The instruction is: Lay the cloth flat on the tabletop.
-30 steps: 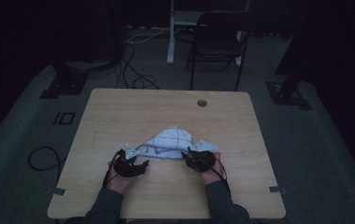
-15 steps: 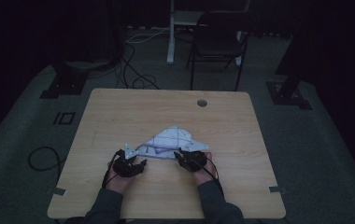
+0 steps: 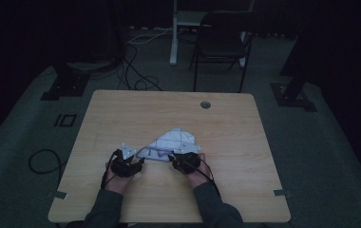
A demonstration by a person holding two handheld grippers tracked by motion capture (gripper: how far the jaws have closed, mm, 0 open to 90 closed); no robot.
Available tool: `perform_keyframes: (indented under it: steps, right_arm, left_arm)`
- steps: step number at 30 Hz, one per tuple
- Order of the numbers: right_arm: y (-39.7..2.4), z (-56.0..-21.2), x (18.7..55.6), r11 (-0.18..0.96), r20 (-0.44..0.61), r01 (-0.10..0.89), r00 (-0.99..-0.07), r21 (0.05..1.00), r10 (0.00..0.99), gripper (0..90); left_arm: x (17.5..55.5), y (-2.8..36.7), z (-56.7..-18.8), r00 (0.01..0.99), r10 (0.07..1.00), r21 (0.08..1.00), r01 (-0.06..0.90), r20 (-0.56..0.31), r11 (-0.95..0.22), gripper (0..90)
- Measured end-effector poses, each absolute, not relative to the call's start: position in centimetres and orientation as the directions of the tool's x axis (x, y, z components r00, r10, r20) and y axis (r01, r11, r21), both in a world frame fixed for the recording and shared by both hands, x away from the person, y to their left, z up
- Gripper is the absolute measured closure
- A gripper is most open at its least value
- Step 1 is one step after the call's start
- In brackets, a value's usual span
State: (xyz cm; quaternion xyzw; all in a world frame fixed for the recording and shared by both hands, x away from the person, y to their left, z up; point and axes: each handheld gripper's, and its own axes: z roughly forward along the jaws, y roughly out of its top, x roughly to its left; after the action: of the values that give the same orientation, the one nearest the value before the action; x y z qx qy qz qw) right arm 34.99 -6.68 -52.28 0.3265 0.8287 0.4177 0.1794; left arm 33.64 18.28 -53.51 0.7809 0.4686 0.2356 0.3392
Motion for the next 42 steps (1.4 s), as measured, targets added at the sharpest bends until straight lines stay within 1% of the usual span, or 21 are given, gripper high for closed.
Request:
perform_keyframes:
  steps: [4, 10, 16, 20, 25, 26, 27, 29, 30, 31, 32, 33, 35, 36, 38, 42]
  right_arm:
    - [-5.9, -52.6, 35.3, 0.451, -0.033, 0.378, -0.737, 0.808, 0.676, 73.0]
    - [-4.8, -53.2, 35.7, 0.453, -0.024, 0.384, -0.741, 0.804, 0.671, 71.8]
    - [-3.2, -53.1, 36.4, 0.479, -0.045, 0.360, -0.760, 0.801, 0.648, 70.9]
    - [-2.6, -53.5, 37.1, 0.485, -0.036, 0.376, -0.761, 0.790, 0.648, 70.9]
    - [-1.9, -53.6, 37.4, 0.504, -0.058, 0.380, -0.752, 0.776, 0.656, 69.9]
    - [-1.7, -53.7, 37.5, 0.506, -0.064, 0.380, -0.749, 0.774, 0.660, 66.2]
    - [-1.5, -53.8, 37.6, 0.511, -0.065, 0.385, -0.748, 0.769, 0.661, 65.0]
    - [-1.4, -54.0, 37.7, 0.518, -0.068, 0.387, -0.748, 0.763, 0.660, 64.5]
    - [-1.3, -54.2, 37.7, 0.526, -0.075, 0.390, -0.746, 0.755, 0.661, 64.5]
    - [-1.2, -54.3, 37.8, 0.531, -0.082, 0.388, -0.746, 0.753, 0.661, 64.6]
    - [-1.3, -54.3, 37.9, 0.530, -0.082, 0.393, -0.742, 0.751, 0.666, 68.7]
    - [-1.3, -54.3, 37.9, 0.530, -0.082, 0.393, -0.742, 0.751, 0.666, 68.7]
    - [-1.4, -54.2, 38.1, 0.525, -0.080, 0.404, -0.732, 0.749, 0.677, 79.7]
    - [-1.4, -54.2, 38.1, 0.525, -0.080, 0.404, -0.732, 0.749, 0.677, 79.7]
    - [-1.9, -53.9, 38.2, 0.520, -0.083, 0.410, -0.721, 0.750, 0.688, 87.9]
    - [-2.8, -53.5, 38.0, 0.513, -0.088, 0.410, -0.711, 0.754, 0.698, 88.9]
  left_arm:
    - [34.5, 18.9, -53.9, 0.438, 0.898, 0.739, 0.595, 0.033, -0.318, 50.3]
    - [34.9, 19.1, -54.1, 0.434, 0.900, 0.734, 0.603, 0.025, -0.312, 50.5]
    - [34.9, 18.9, -54.1, 0.444, 0.896, 0.733, 0.597, 0.037, -0.326, 54.5]
    - [34.9, 18.6, -54.2, 0.449, 0.893, 0.734, 0.591, 0.046, -0.335, 55.9]
    - [35.1, 18.5, -54.2, 0.445, 0.895, 0.737, 0.592, 0.037, -0.325, 56.8]
    - [35.2, 18.3, -54.3, 0.442, 0.896, 0.741, 0.589, 0.037, -0.322, 59.7]
    - [35.2, 18.3, -54.3, 0.442, 0.896, 0.741, 0.589, 0.037, -0.322, 61.5]
    - [35.3, 18.2, -54.3, 0.446, 0.894, 0.743, 0.585, 0.041, -0.326, 66.3]
    - [35.2, 18.1, -54.3, 0.446, 0.894, 0.742, 0.584, 0.047, -0.330, 66.3]
    - [35.2, 18.0, -54.2, 0.447, 0.893, 0.741, 0.581, 0.054, -0.335, 68.9]
    - [35.1, 18.0, -54.2, 0.443, 0.893, 0.739, 0.578, 0.073, -0.347, 75.9]
    - [35.1, 18.0, -54.2, 0.443, 0.893, 0.739, 0.578, 0.073, -0.347, 79.1]
    - [35.0, 17.9, -54.2, 0.438, 0.894, 0.737, 0.573, 0.094, -0.358, 86.1]
    - [35.0, 17.9, -54.1, 0.434, 0.895, 0.739, 0.570, 0.100, -0.359, 86.1]
    - [34.9, 18.1, -54.1, 0.424, 0.901, 0.743, 0.573, 0.093, -0.346, 89.9]
    - [34.9, 18.1, -54.0, 0.424, 0.901, 0.743, 0.575, 0.088, -0.343, 90.0]
